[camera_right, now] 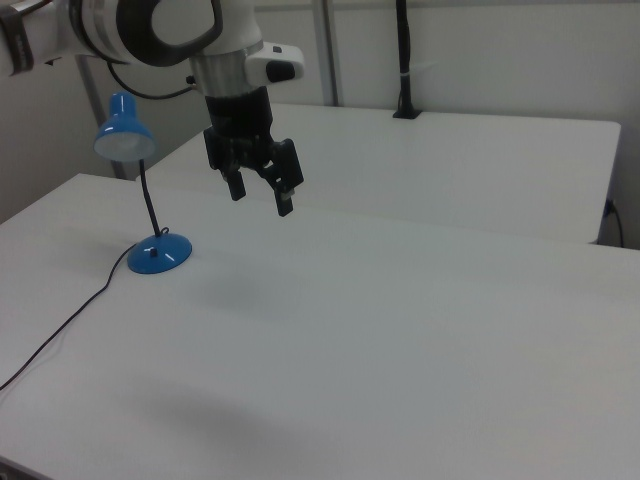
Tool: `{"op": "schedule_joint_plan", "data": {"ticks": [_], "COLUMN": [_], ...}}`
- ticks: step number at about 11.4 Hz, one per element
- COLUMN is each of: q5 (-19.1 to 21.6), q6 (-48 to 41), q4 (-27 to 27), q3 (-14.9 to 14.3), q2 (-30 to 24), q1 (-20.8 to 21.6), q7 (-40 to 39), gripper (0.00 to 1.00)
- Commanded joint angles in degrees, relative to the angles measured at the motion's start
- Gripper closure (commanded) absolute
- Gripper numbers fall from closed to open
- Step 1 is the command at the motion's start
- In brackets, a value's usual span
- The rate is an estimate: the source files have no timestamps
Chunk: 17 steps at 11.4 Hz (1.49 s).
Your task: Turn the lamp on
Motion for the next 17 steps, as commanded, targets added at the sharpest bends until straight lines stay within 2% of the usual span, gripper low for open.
{"op": "schedule_joint_plan", "data": {"ticks": [1,17], "q5": [0.8,0.8], "q6": [-5.0,-4.6], "q4": [0.9,2.1], "q3": [-0.1,-0.2], "q2": [0.2,0.3], "q1": [0.7,0.6], "q7": [-0.7,-0.2], "gripper": [0.0,0.0]}}
